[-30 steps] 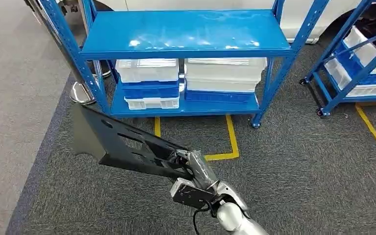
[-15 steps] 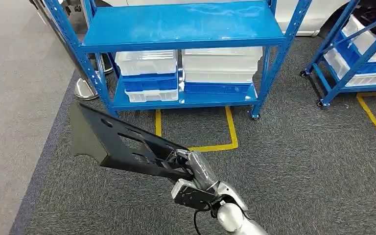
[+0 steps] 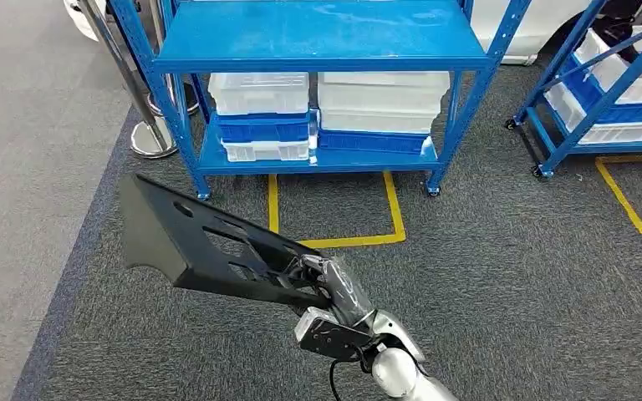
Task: Take the parts from the cabinet and place them on the table.
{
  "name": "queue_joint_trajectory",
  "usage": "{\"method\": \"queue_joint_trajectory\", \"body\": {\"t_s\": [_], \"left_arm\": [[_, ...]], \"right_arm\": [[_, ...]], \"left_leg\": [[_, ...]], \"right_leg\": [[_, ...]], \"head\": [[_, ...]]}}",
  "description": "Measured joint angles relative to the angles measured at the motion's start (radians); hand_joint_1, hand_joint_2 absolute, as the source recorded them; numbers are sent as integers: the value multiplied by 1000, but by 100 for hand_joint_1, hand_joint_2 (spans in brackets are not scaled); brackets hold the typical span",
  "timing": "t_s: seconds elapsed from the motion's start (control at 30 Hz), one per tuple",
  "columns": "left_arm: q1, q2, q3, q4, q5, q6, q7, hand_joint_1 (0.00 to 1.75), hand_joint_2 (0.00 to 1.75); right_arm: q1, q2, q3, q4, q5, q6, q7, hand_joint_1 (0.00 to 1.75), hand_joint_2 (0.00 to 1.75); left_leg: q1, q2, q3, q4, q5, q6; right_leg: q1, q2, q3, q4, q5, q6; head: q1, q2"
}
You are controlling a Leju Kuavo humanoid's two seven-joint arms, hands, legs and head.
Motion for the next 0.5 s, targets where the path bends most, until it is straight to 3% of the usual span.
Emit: {"method": "queue_joint_trajectory", "body": {"t_s": [0.2,0.27,0.3,0.33,0.37,0.4,0.43,0.47,0.5], "left_arm": [[0,0,0,0,0,0,0,0,175],[0,0,0,0,0,0,0,0,175],[0,0,0,0,-1,0,0,0,175],[0,0,0,0,-1,-1,0,0,175],[-2,0,0,0,-3,-1,0,0,175],[0,0,0,0,-4,-2,0,0,175],[0,0,0,0,-6,-2,0,0,175],[1,1,0,0,-12,2,2,0,175],[1,1,0,0,-12,3,2,0,175]], "right_arm": [[0,0,0,0,0,0,0,159,175],[0,0,0,0,0,0,0,159,175],[2,-2,0,0,0,-2,0,159,175],[2,-3,0,0,0,-3,0,159,175],[1,-3,0,-11,0,-6,-1,159,175],[1,-3,0,-19,0,-8,-3,159,175],[0,-3,0,-22,0,-10,-5,159,175],[3,-4,0,-25,-1,-11,-4,159,175],[3,-4,0,-25,-2,-13,-4,159,175]], "left_leg": [[0,0,0,0,0,0],[0,0,-5,1,3,0],[-2,0,-23,5,13,-1],[-3,0,-32,7,19,-3],[-8,-4,-54,14,41,-14],[-7,-3,-54,12,50,-18],[2,-3,-54,-4,85,-31],[6,-9,-108,191,-150,-50],[6,-9,-115,259,-160,-52]], "right_leg": [[0,0,0,0,0,0],[0,0,9,-6,15,0],[-1,0,46,-44,57,-4],[-1,0,77,-82,73,-6],[7,0,224,-300,18,-16],[7,1,243,-341,-1,-16],[18,1,225,-336,29,-22],[8,-5,145,-343,96,-52],[8,-6,131,-342,110,-51]], "head": [[0,0],[0,0],[0,0],[0,0],[0,0],[-2,0],[-2,0],[-3,0],[-3,0]]}}
